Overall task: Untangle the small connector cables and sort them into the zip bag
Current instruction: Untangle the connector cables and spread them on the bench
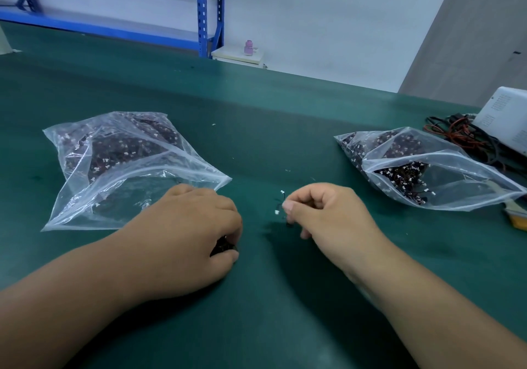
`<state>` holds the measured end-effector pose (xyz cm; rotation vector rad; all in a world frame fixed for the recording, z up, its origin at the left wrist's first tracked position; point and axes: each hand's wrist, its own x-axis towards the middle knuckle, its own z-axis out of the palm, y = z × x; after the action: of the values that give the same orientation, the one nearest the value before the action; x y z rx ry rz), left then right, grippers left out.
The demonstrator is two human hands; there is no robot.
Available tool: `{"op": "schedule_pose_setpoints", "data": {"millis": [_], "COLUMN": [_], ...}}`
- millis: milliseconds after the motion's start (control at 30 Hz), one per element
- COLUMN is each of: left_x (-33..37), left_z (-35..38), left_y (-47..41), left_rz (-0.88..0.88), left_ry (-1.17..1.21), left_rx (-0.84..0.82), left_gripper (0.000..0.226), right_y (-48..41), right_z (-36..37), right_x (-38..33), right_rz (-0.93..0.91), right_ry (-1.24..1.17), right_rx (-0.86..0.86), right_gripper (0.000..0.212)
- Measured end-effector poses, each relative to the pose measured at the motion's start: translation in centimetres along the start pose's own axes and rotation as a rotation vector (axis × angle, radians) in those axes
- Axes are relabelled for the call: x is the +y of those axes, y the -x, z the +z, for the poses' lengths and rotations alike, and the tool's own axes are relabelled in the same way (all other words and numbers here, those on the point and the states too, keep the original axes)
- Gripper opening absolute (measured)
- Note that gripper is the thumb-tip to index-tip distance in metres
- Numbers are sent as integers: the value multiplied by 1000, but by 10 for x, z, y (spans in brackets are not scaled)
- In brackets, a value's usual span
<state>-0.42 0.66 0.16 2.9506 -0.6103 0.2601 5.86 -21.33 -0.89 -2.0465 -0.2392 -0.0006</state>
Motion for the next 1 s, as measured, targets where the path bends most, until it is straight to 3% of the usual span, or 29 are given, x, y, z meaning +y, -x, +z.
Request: {"op": "schedule_pose_setpoints", "data": {"millis": [100,200,300,400,567,700,800,900,1000], "left_x": [0,1,1,0,0,2,3,4,5], "left_z": [1,0,0,2,3,3,3,3,1], "left_y": [-1,-1,-3,-4,-4,-4,-3,-3,-4], "left_rz": [11,14,16,22,21,27,29,30,31], "left_ry": [5,42,61,73,131,158,165,172,173], "left_rx": [6,16,19,19,52,67,68,80,76], "left_gripper": [31,28,23,20,9,10,8,9,9], "right_y": [-7,-12,-11,-10,-8,-4,0,8,21], "right_z": [-4,-10,-6,-4,-6,-1,0,1,9], "right_x": [8,20,22,20,21,20,16,7,-1], "right_rz": [-7,-107,-177,-204,-217,-210,-264,-422,-541], "right_ry": [-28,309,506,629,645,414,343,351,529], "right_rx": [34,90,-55,-65,63,27,113,156,43], "right_gripper": [14,25,40,32,31,35,41,30,13]}}
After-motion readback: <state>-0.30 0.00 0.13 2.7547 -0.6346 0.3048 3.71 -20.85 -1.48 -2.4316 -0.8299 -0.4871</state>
